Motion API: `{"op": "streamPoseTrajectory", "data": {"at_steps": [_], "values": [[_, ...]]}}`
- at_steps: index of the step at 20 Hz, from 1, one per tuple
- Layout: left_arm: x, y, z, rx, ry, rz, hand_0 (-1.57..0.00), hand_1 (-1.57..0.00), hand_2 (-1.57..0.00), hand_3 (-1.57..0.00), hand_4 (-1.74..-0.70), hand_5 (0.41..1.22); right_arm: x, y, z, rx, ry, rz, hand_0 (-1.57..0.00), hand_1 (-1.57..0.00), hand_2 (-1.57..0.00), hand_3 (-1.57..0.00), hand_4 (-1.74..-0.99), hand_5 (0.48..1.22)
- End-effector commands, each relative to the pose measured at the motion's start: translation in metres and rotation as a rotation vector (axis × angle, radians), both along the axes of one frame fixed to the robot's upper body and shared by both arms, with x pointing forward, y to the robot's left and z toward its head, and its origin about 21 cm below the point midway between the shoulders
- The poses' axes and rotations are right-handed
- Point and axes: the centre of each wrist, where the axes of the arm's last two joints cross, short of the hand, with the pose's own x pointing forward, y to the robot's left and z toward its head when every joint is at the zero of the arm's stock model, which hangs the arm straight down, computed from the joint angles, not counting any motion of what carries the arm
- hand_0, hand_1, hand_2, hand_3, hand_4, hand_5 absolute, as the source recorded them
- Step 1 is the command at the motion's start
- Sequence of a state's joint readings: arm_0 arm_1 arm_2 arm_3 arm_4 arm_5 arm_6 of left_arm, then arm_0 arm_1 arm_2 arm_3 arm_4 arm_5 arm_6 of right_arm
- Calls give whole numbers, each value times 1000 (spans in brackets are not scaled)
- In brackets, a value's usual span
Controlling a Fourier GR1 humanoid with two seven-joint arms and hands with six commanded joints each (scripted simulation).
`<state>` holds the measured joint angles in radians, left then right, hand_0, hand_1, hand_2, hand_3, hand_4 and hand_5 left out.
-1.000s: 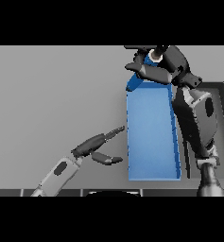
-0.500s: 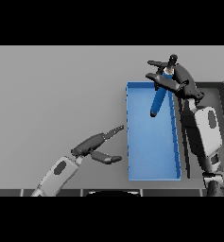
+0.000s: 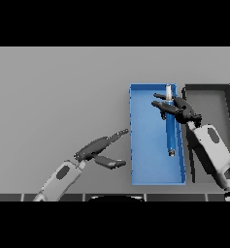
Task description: Pick up the blue pipe and place it into the blue bin.
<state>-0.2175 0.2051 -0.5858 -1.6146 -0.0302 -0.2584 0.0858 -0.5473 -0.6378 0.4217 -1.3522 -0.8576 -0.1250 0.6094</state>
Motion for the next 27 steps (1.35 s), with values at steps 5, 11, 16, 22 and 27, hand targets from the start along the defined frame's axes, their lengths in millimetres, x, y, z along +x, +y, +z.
{"op": "streamPoseTrajectory", "data": {"at_steps": [5, 11, 16, 22, 27], "values": [[0, 0, 5, 6, -2, 7, 1, 1, 1, 1, -888, 453, -2, 3, -13, -86, 158, 63, -534, -477, -456, -367, -1285, 1141], [0, 0, 3, 9, 3, -2, 1, 1, 1, 1, -897, 450, -2, 11, -23, -315, 120, 178, -139, -124, -119, -95, -1131, 857], [-2, 0, -1, 6, 7, 8, 1, 1, 1, 1, -912, 458, 2, 8, -32, -379, 83, 161, -45, -40, -38, -31, -1124, 717], [0, -5, -4, -2, 19, 1, 1, 1, 1, 1, -922, 466, 0, 7, -33, -358, 79, 169, -11, -10, -9, -7, -1132, 675], [8, -8, 3, 0, 22, 5, 1, 1, 1, 1, -920, 468, 1, 5, -35, -338, 67, 188, -9, -8, -7, -6, -1129, 677]]}}
